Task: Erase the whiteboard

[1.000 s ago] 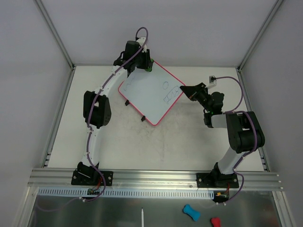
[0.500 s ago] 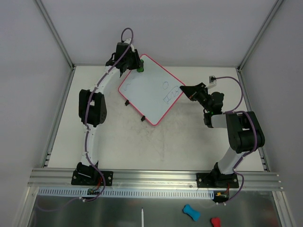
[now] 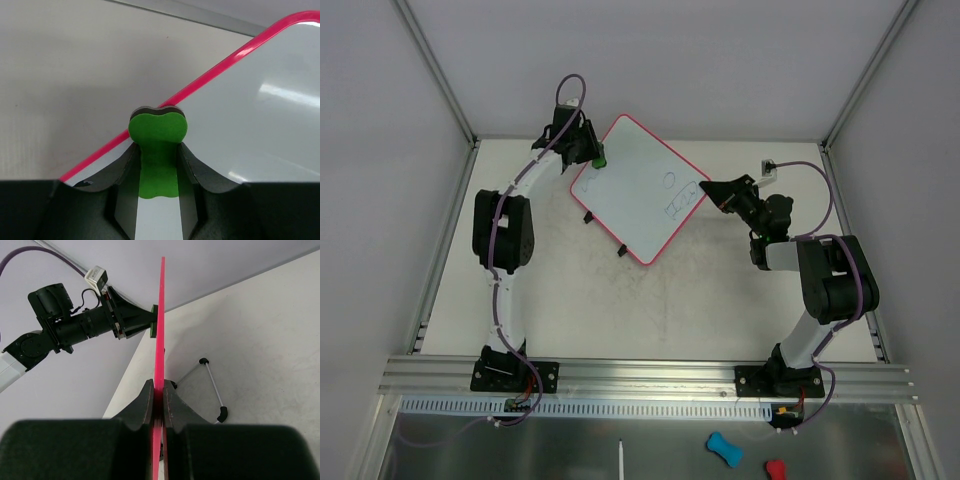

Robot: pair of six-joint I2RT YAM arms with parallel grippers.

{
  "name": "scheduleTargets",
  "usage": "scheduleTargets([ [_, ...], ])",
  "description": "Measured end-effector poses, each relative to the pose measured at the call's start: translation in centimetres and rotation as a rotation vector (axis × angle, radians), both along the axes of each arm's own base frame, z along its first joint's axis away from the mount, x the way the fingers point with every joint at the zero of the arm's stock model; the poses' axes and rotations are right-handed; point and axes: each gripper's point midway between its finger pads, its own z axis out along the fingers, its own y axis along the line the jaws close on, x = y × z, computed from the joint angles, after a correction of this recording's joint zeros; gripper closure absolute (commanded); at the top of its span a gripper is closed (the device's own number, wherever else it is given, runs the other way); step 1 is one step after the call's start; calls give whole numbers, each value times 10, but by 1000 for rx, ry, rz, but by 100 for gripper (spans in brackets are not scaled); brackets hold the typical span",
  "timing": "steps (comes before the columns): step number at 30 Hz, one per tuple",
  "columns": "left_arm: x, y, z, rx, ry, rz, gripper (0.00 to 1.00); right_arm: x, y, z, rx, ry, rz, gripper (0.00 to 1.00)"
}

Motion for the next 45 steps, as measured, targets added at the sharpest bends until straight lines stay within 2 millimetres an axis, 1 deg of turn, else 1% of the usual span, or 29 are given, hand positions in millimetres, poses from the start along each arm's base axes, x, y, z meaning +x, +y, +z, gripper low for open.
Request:
scheduleTargets([
  [7,-30,13,-24,-8,76,65,100,0,0,1,0,-3,2,100],
  [15,-43,23,-41,-56,107,151,100,0,0,1,1,-3,2,100],
  [22,-50,41,-57,-95,152,242,100,-1,1,2,7,-6,5,100],
  [25,-55,51,-66,-102,172,282,100,-1,2,3,8,-10,8,100],
  [35,-82,79,-94,-65,239,393,100,-2,3,5,11,-17,12,100],
  [37,-85,81,-97,-66,246,408,100,-3,4,6,11,-21,15,100],
  [42,-87,82,-94,-76,240,421,100,-3,4,6,9,-25,17,100],
  [45,-93,81,-91,-80,244,415,100,-3,4,6,1,-31,17,100],
])
